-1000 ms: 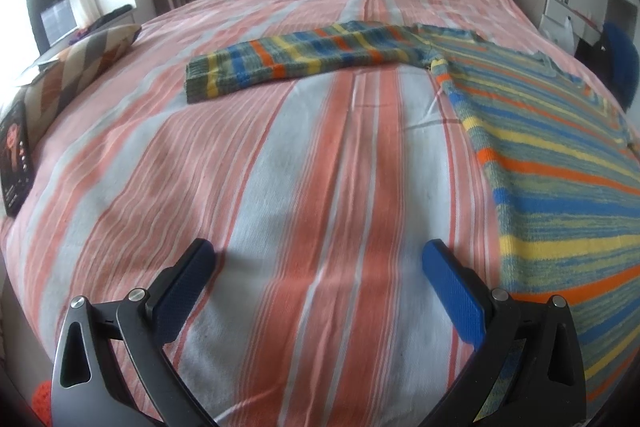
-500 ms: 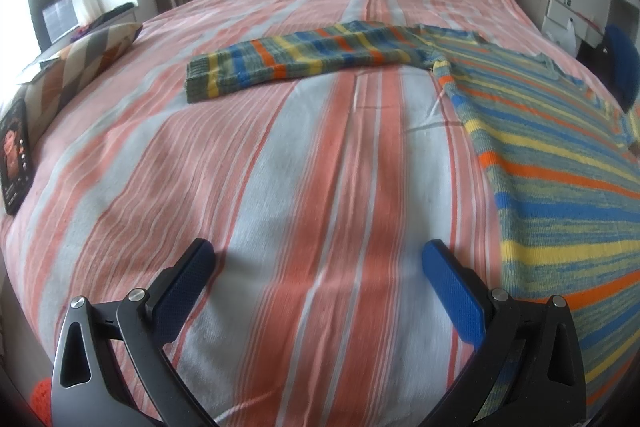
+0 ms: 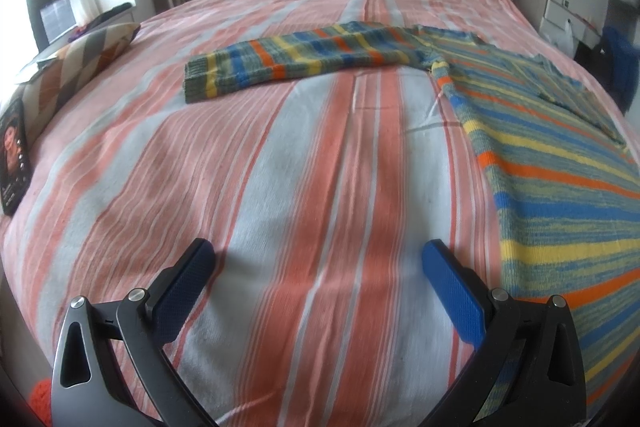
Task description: Fold small clothes
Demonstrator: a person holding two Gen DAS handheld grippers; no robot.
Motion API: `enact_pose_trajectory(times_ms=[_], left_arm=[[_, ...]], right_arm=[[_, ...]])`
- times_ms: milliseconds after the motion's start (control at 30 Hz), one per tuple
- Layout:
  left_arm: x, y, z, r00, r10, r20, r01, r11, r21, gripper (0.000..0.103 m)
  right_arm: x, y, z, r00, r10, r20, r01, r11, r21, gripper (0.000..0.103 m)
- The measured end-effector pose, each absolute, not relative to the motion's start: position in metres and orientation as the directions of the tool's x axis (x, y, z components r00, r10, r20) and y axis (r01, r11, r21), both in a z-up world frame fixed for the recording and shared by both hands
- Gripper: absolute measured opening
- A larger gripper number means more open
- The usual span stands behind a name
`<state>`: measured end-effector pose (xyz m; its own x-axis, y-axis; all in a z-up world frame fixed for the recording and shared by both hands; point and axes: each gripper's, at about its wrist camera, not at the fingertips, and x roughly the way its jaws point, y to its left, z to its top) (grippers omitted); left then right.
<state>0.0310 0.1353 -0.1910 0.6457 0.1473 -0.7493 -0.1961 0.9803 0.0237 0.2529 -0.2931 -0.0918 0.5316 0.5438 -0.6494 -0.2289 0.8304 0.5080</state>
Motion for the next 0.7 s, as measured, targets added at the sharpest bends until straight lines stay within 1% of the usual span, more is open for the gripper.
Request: enact_pose_trajectory(times_ms=[133,167,300,367,467,500,567,700], left_arm=[[0.03,0.134,-0.191,0.645,0.149,-0.749,-0.197,0.98,0.025,0.103],[0.03,0.133,-0.191,0.645,0.15,-0.749,-0.197,0.98,0.026,0.103],[0.03,0.134,-0.191,0.648,0.151,-0.747,-0.197,0.98,0.027,0.103],[0.03,0.134,-0.191,0.647,0.15,-0.747,-0.197,0.98,0.027,0.103],[0.03,0.134,-0.191,0.648,0.152,-0.747,-0.198,0.98,0.028,0.103],[0.03,0.135,-0.191,0.648,0.153,-0.746,-0.199,0.98,0.029,0.103],[0.029,0.134,-0.19,0.648,0.157,-0.745,-0.201,0.979,0.032,0.103],[0.03,0.136,-0.19,0.651,0.16,-0.742,-0.203,0.979,0.033,0.103]], right_arm=[[0.215,-0.343,-0.113,0.6,0.345,-0.722,-0.191,0.938,0.29,0.07],[0.2,-0.359,-0.127,0.614,0.27,-0.742,-0.173,0.963,0.207,0.07],[0.152,-0.414,-0.172,0.601,0.099,-0.793,-0.089,0.994,0.057,0.07],[0.132,-0.44,-0.187,0.6,0.052,-0.798,-0.027,0.999,0.045,0.07],[0.105,-0.473,-0.197,0.645,0.035,-0.764,0.04,0.996,0.08,0.07],[0.099,-0.479,-0.2,0.662,0.036,-0.749,0.045,0.995,0.088,0.071],[0.091,-0.483,-0.203,0.687,0.05,-0.725,0.035,0.994,0.102,0.076],[0.089,-0.474,-0.211,0.72,0.029,-0.693,0.019,0.998,0.061,0.082]])
